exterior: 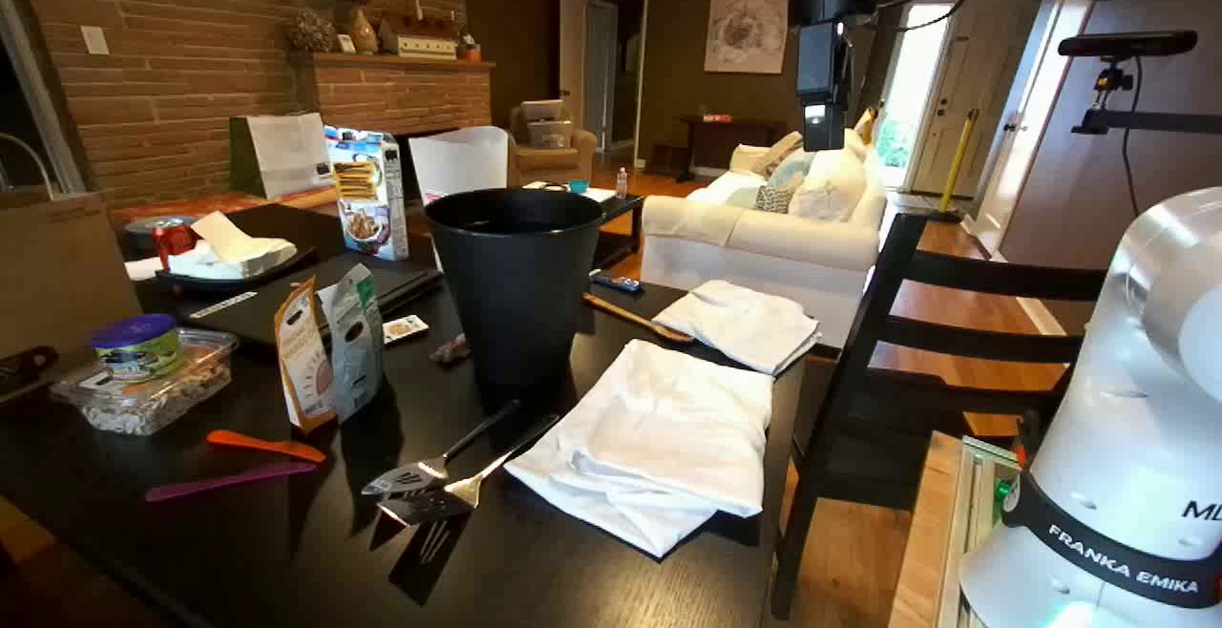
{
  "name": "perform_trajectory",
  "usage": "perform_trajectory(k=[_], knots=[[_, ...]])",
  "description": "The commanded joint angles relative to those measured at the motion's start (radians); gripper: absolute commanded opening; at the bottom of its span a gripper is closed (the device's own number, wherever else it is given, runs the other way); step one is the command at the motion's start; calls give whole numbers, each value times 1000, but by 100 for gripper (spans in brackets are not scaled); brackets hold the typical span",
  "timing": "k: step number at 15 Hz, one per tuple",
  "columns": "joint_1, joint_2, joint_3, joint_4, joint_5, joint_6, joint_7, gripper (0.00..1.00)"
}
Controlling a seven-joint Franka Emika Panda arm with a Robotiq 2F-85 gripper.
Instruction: Hang the towel on the chair
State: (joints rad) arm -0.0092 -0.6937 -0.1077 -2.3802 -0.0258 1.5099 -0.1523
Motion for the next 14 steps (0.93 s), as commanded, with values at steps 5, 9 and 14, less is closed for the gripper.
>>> perform_trajectory(k=[5,9,14], knots=[[-6,1,4,2,3,-2,-3,100],[15,-16,1,24,-7,14,-64,100],[20,15,-20,-101,-77,272,-185,100]])
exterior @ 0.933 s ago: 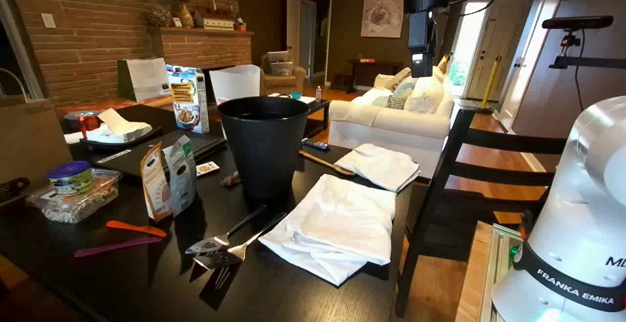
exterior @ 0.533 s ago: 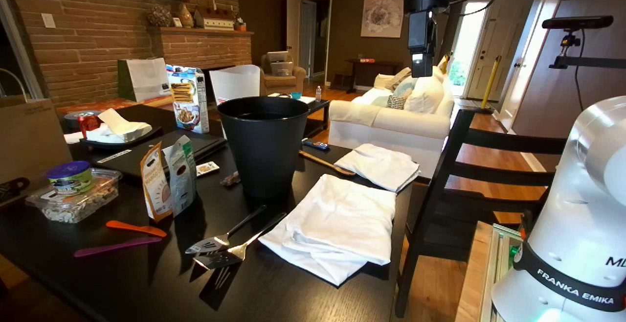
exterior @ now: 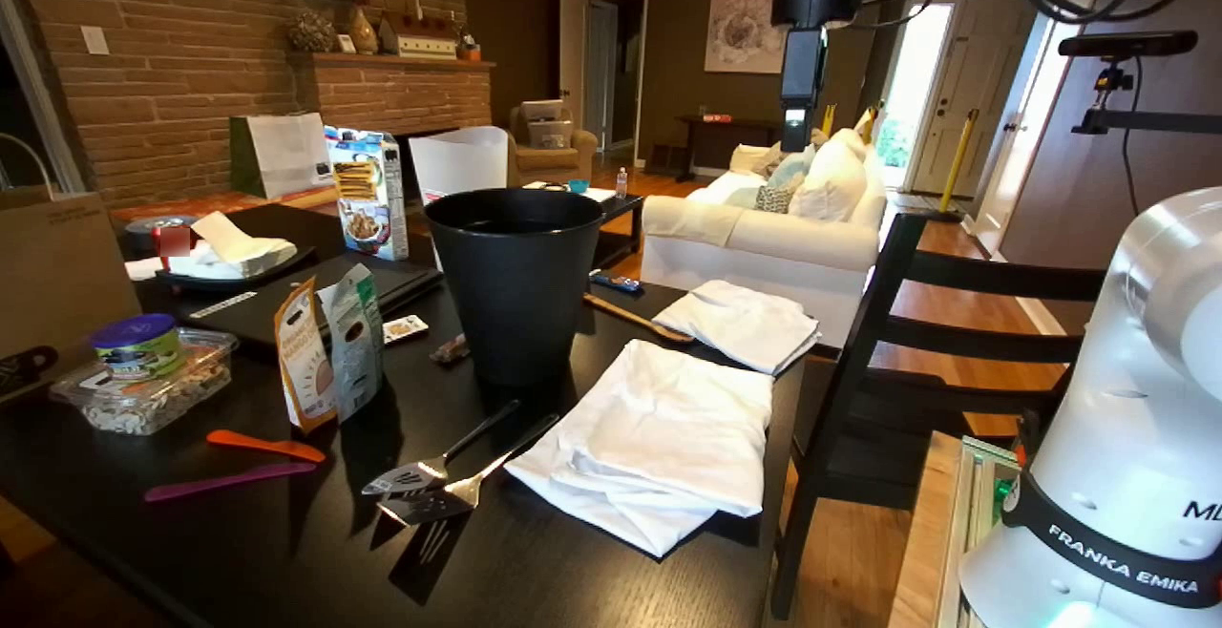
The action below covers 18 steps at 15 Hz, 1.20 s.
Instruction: Hang the towel on the chair
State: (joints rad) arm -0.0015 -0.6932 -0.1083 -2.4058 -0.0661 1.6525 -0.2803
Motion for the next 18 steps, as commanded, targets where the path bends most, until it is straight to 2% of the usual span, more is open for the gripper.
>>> perform_trajectory(k=[1,5,7,8,9,14,18], knots=[[12,24,-26,-100,-35,171,-72,100],[-4,100,-46,-197,-61,345,-105,100],[-11,149,-60,-217,-52,381,-111,100],[-22,176,-59,-221,-56,391,-96,100],[-13,137,-46,-212,-38,357,-89,100],[-22,183,-51,-218,-38,380,-90,100],[-41,318,-78,-202,-49,461,-105,100]])
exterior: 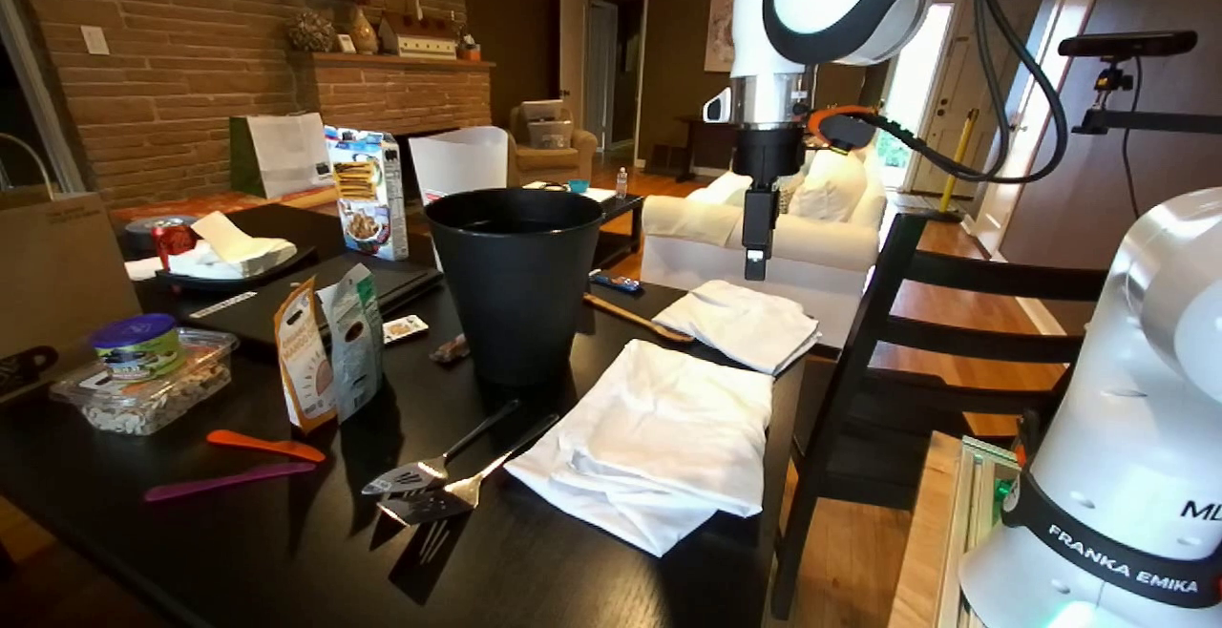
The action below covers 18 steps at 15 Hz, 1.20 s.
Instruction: Hang the towel on the chair
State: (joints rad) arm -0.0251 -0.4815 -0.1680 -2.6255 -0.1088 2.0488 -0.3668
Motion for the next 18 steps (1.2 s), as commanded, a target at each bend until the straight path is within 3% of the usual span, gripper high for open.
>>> perform_trajectory(k=[1,9,14,18], knots=[[-19,147,-29,20,-2,93,-34,100],[-69,485,-86,78,69,317,-205,100],[-143,662,-49,165,158,408,-299,100],[-216,775,21,250,290,459,-411,100]])
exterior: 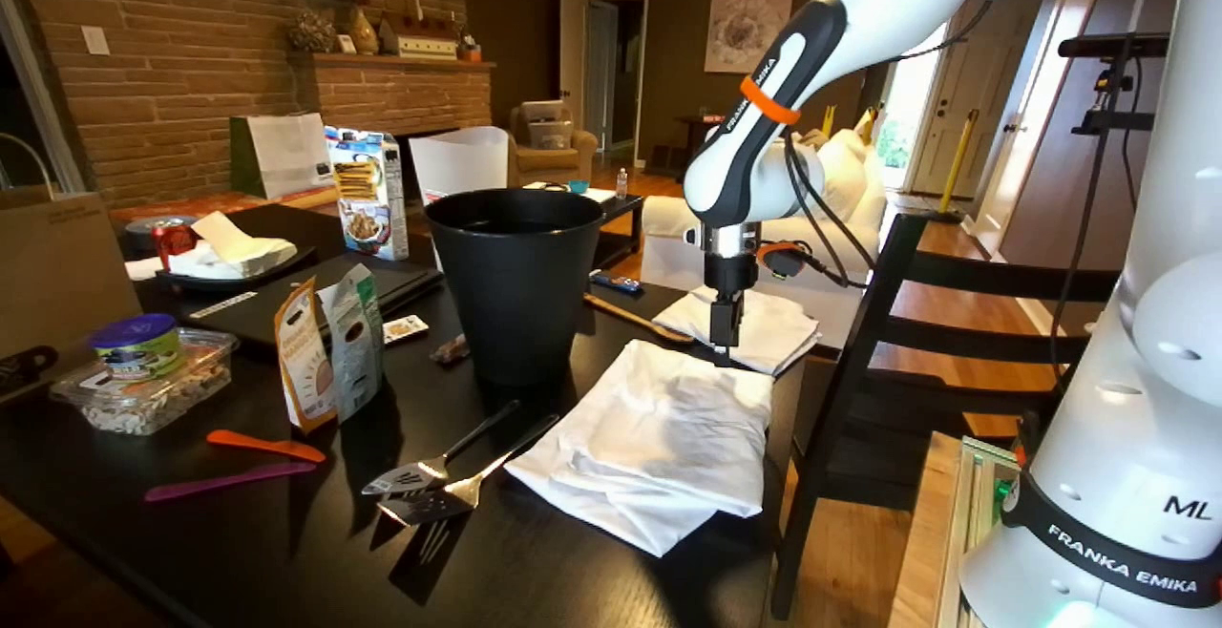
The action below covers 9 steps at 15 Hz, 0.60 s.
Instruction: Hang the towel on the chair
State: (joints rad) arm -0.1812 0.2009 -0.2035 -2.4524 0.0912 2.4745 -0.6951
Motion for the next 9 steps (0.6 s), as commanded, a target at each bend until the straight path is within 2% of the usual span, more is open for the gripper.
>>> perform_trajectory(k=[1,5,9], knots=[[-77,117,74,102,109,42,-103,100],[-141,197,135,178,154,78,-165,100],[-180,260,175,229,144,102,-183,100]])
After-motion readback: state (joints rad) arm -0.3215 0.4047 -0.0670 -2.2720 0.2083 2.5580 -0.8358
